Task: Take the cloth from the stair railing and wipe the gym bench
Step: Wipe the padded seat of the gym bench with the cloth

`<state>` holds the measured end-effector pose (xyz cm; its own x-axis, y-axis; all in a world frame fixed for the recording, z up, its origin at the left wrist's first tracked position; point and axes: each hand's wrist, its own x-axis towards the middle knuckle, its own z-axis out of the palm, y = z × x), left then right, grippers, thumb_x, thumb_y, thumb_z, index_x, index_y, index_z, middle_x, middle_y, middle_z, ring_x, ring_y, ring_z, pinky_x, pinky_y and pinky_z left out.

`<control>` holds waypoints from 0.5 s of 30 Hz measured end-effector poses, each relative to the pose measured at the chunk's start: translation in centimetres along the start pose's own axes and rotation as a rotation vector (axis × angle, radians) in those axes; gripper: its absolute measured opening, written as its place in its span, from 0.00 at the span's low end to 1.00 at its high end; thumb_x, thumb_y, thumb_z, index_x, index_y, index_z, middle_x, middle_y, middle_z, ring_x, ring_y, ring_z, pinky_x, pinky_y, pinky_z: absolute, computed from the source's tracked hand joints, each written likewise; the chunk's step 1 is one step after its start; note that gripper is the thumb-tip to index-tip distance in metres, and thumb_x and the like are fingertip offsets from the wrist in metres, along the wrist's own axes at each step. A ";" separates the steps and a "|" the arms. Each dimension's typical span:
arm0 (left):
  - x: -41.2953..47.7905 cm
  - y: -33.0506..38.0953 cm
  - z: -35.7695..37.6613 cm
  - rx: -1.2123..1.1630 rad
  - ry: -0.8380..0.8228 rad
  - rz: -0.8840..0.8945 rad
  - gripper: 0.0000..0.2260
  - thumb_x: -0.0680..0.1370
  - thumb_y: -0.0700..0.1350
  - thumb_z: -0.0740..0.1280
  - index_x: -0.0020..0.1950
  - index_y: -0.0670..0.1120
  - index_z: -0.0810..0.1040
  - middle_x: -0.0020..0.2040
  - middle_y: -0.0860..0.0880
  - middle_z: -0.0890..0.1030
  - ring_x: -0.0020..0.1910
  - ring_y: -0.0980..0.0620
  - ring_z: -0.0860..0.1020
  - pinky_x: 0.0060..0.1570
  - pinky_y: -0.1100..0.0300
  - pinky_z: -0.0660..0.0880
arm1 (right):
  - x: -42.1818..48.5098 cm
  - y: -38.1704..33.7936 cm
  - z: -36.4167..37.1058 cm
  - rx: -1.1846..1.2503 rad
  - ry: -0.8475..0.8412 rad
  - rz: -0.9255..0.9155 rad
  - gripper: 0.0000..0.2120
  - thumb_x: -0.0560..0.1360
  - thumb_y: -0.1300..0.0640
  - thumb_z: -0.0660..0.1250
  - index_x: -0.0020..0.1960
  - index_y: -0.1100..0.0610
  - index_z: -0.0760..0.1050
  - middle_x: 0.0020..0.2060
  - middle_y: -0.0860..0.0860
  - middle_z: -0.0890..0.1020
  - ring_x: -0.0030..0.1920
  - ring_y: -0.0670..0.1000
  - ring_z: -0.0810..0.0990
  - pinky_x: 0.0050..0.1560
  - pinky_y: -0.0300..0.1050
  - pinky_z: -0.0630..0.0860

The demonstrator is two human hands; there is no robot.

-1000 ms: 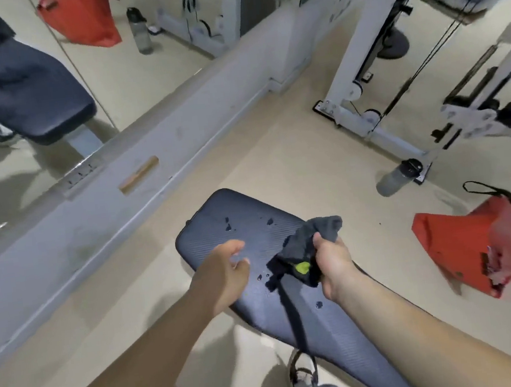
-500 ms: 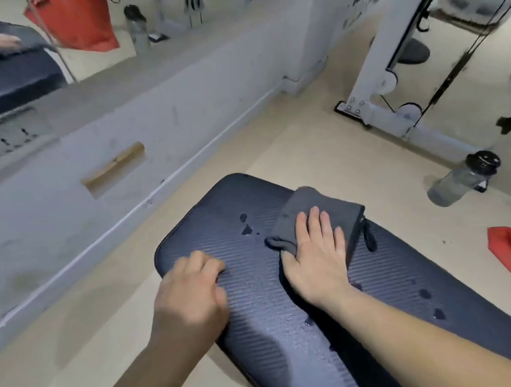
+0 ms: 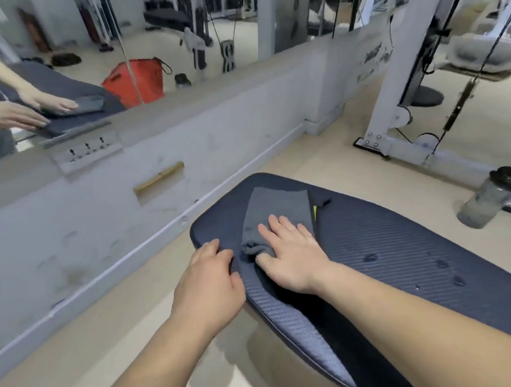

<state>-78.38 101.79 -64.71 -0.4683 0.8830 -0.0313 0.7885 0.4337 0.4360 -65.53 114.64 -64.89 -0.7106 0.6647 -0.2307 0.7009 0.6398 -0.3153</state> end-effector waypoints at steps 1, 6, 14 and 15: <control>-0.6 0.1 -0.2 -0.002 -0.014 -0.015 0.14 0.78 0.47 0.62 0.62 0.47 0.79 0.76 0.47 0.70 0.76 0.48 0.66 0.69 0.54 0.70 | -1.5 -0.4 0.3 -0.010 -0.005 -0.026 0.34 0.82 0.43 0.51 0.85 0.50 0.47 0.85 0.51 0.44 0.83 0.50 0.39 0.81 0.52 0.37; -2.9 0.1 0.2 -0.130 -0.070 -0.044 0.24 0.81 0.44 0.59 0.78 0.50 0.65 0.84 0.52 0.54 0.79 0.53 0.63 0.68 0.58 0.69 | -7.7 -1.2 0.9 -0.038 -0.076 -0.089 0.35 0.82 0.38 0.51 0.85 0.46 0.45 0.84 0.46 0.40 0.83 0.46 0.36 0.81 0.47 0.36; -0.5 -2.0 0.0 -0.121 -0.040 0.046 0.16 0.82 0.48 0.61 0.69 0.49 0.77 0.79 0.55 0.68 0.81 0.58 0.56 0.72 0.59 0.64 | -1.2 0.3 -1.0 -0.181 -0.114 -0.068 0.35 0.82 0.34 0.50 0.84 0.42 0.42 0.84 0.46 0.40 0.83 0.47 0.37 0.81 0.49 0.37; -0.3 -2.3 0.1 -0.150 -0.032 0.045 0.16 0.82 0.48 0.62 0.68 0.50 0.78 0.79 0.57 0.68 0.80 0.59 0.57 0.73 0.58 0.64 | 1.0 0.4 -1.2 -0.188 -0.102 -0.037 0.35 0.82 0.34 0.50 0.84 0.43 0.42 0.84 0.48 0.40 0.83 0.48 0.37 0.81 0.50 0.37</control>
<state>-80.01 100.55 -65.76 -0.4188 0.9073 -0.0363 0.7391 0.3638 0.5669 -65.89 116.00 -64.12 -0.7317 0.6031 -0.3176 0.6668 0.7300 -0.1499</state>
